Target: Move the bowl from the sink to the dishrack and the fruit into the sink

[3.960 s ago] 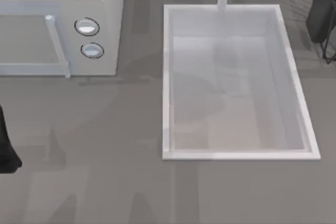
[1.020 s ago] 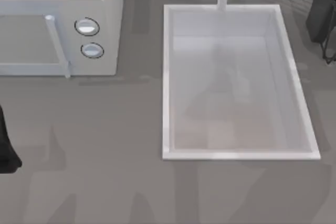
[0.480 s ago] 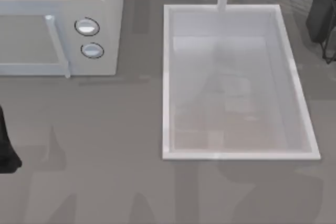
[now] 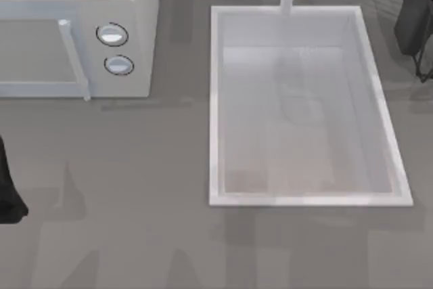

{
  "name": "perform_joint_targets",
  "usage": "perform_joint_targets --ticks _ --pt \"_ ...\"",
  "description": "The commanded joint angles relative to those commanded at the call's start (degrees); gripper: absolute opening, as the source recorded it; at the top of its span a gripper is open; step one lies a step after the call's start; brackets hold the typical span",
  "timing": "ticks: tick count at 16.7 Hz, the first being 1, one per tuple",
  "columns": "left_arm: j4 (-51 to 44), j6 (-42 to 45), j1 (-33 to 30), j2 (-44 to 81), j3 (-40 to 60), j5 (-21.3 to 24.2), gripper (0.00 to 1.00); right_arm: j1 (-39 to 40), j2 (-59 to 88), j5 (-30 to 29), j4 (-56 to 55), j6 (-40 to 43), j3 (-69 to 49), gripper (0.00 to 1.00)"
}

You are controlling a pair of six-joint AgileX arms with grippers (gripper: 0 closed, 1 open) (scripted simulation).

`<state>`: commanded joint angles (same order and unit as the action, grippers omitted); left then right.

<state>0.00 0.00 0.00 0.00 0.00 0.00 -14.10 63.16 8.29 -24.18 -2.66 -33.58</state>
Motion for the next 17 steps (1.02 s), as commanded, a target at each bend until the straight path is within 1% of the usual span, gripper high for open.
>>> perform_joint_targets --ticks 5,10,13,17 --pt "0.0 0.0 0.0 0.0 0.0 0.0 1.0 4.6 -28.15 -4.3 12.71 0.88 15.44 1.0" --pt "0.0 0.0 0.0 0.0 0.0 0.0 1.0 10.22 -52.19 -7.11 20.56 2.12 27.32 1.0" --pt "0.0 0.0 0.0 0.0 0.0 0.0 1.0 12.97 -60.4 -7.99 23.2 2.54 31.85 1.0" --pt "0.0 0.0 0.0 0.0 0.0 0.0 1.0 14.1 -63.16 -8.29 24.18 2.66 33.58 1.0"
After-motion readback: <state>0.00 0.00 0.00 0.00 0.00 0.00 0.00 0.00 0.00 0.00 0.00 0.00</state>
